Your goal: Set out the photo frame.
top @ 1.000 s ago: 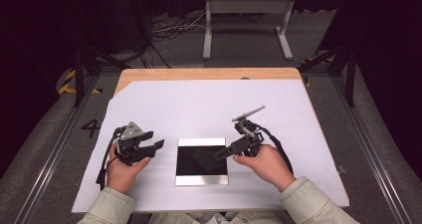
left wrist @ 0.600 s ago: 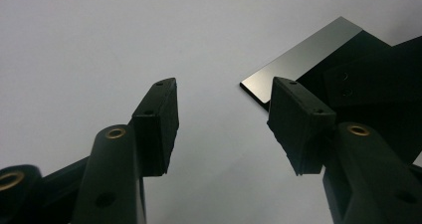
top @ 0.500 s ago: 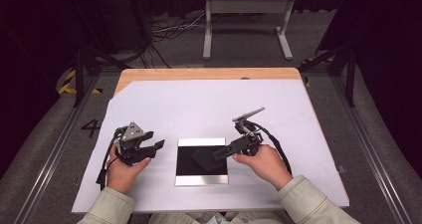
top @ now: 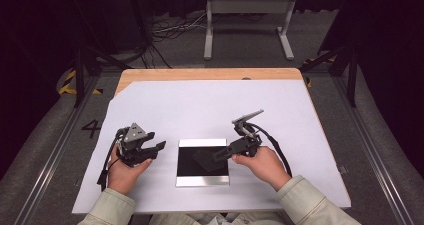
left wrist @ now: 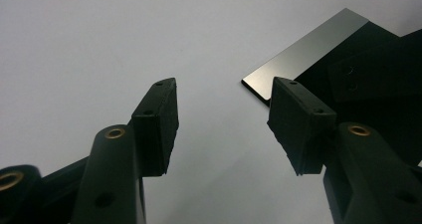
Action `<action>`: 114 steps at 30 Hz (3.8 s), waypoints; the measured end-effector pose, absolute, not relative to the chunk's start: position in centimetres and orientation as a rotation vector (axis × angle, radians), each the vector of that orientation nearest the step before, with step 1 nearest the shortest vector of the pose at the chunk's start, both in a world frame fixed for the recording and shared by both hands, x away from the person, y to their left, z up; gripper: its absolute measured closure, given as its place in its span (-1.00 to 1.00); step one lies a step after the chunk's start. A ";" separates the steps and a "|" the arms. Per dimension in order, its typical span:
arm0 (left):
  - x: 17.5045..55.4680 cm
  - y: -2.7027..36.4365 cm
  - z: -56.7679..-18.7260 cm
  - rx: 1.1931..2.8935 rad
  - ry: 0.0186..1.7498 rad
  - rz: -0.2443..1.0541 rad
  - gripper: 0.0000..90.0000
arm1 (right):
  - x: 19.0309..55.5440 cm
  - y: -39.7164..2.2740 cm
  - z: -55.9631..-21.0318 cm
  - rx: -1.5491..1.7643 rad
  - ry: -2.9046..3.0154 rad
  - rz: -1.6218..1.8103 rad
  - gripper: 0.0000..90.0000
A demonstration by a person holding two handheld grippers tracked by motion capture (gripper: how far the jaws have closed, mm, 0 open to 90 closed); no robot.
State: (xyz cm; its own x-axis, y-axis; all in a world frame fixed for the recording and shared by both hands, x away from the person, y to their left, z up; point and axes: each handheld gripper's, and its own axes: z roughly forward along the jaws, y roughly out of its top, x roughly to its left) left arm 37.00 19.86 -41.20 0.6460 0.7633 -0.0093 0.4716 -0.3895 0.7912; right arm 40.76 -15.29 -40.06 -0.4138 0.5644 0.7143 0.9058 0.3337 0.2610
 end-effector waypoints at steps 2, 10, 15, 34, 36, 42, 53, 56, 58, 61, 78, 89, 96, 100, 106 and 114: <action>37.0 19.9 -41.2 2.051 0.963 0.457 0.02 | 40.8 -15.2 -40.1 -1.283 -2.092 -0.889 0.19; 37.0 19.9 -41.2 2.053 0.961 0.457 0.02 | 40.7 -14.8 -40.4 -1.245 -2.073 -0.878 0.30; 37.0 20.0 -41.2 2.054 0.965 0.453 0.02 | 40.7 -14.8 -40.4 -1.244 -2.062 -0.871 0.34; 37.0 20.0 -41.2 2.049 0.965 0.452 0.02 | 40.3 -15.0 -39.8 -1.211 -2.068 -0.880 0.58; 37.1 20.0 -41.2 2.049 0.965 0.453 0.02 | 40.3 -15.0 -39.7 -1.208 -2.068 -0.879 0.60; 37.0 20.1 -41.2 2.036 0.975 0.460 0.02 | 39.8 -15.0 -39.3 -1.170 -2.062 -0.920 0.75; 37.0 20.3 -41.1 2.027 0.977 0.474 0.03 | 39.5 -15.1 -39.0 -1.121 -2.042 -0.964 0.90; 37.0 20.3 -41.1 2.025 0.984 0.476 0.03 | 39.4 -15.0 -39.0 -1.117 -2.035 -0.976 0.91; 37.0 20.4 -41.1 2.019 0.997 0.483 0.03 | 39.2 -15.0 -38.9 -1.109 -2.036 -0.991 0.93; 37.0 20.5 -41.1 2.018 1.002 0.489 0.03 | 39.0 -14.9 -38.7 -1.105 -2.040 -1.004 0.93; 37.1 20.6 -41.2 2.007 1.014 0.475 0.03 | 38.5 -16.1 -37.1 -1.107 -2.108 -1.195 0.94; 37.1 20.5 -41.2 2.007 1.014 0.473 0.03 | 38.0 -16.7 -36.1 -1.066 -2.248 -1.372 0.95; 37.1 20.4 -41.2 2.008 1.018 0.468 0.03 | 38.0 -17.2 -36.1 -1.049 -2.317 -1.481 0.95; 37.1 20.4 -41.2 2.010 1.014 0.469 0.03 | 38.1 -17.6 -36.3 -1.059 -2.386 -1.516 0.95; 37.1 20.4 -41.2 2.009 1.015 0.469 0.02 | 38.0 -18.3 -36.9 -1.094 -2.435 -1.562 0.95; 37.1 20.4 -41.2 2.007 1.015 0.467 0.02 | 38.3 -19.0 -37.7 -1.121 -2.430 -1.557 0.95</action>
